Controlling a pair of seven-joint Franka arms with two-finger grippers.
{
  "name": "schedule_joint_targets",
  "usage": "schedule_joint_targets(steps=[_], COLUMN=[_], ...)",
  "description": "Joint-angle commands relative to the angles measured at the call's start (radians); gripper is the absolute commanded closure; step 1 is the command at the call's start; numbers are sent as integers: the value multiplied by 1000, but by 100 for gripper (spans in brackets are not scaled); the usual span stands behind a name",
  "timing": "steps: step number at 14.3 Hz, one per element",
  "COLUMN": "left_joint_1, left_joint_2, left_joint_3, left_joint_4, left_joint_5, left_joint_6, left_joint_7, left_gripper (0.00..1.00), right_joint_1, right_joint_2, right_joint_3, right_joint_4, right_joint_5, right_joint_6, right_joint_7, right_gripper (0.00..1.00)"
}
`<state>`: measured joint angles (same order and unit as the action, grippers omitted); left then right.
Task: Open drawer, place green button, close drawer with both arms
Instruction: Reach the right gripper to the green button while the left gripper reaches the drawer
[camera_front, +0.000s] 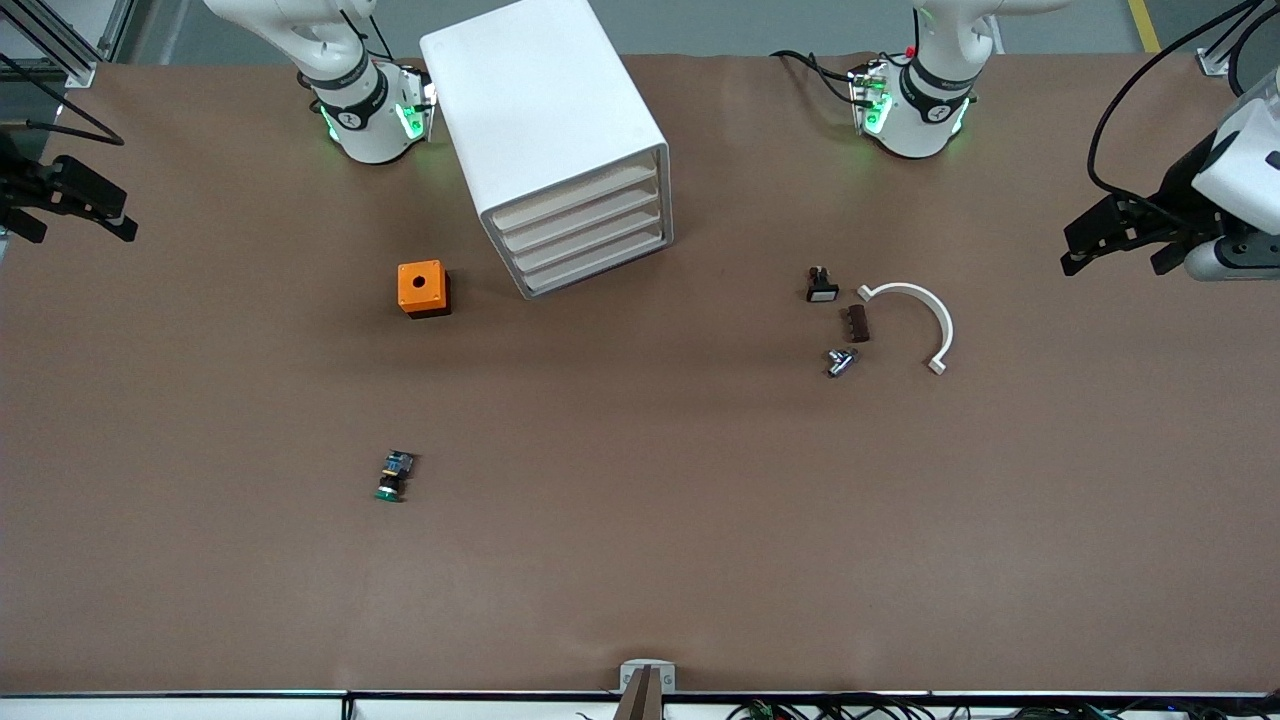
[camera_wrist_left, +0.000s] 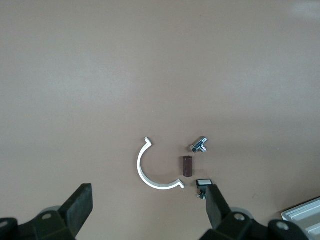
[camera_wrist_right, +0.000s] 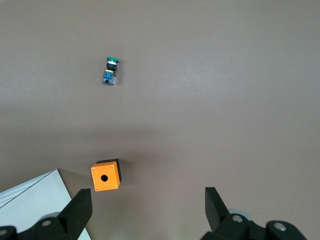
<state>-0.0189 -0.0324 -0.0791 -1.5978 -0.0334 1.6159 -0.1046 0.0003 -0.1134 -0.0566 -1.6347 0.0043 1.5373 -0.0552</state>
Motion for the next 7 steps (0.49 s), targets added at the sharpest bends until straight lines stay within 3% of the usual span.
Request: schedule_joint_targets(steps=[1, 7], left_joint_1=[-6, 34], left_joint_2=[9, 40], left_joint_3=[-1, 7], left_joint_4=[21, 15], left_joint_5=[20, 18], left_joint_6=[-19, -19], left_joint_7=[-3, -3], left_gripper=[0, 0], right_joint_1=[7, 7], right_joint_2=[-20, 3], right_joint_3=[-8, -8], right_joint_4=[-16, -8], right_joint_5=[11, 0], right_joint_6=[0, -5], right_joint_7=[-5, 0], right_gripper=[0, 0])
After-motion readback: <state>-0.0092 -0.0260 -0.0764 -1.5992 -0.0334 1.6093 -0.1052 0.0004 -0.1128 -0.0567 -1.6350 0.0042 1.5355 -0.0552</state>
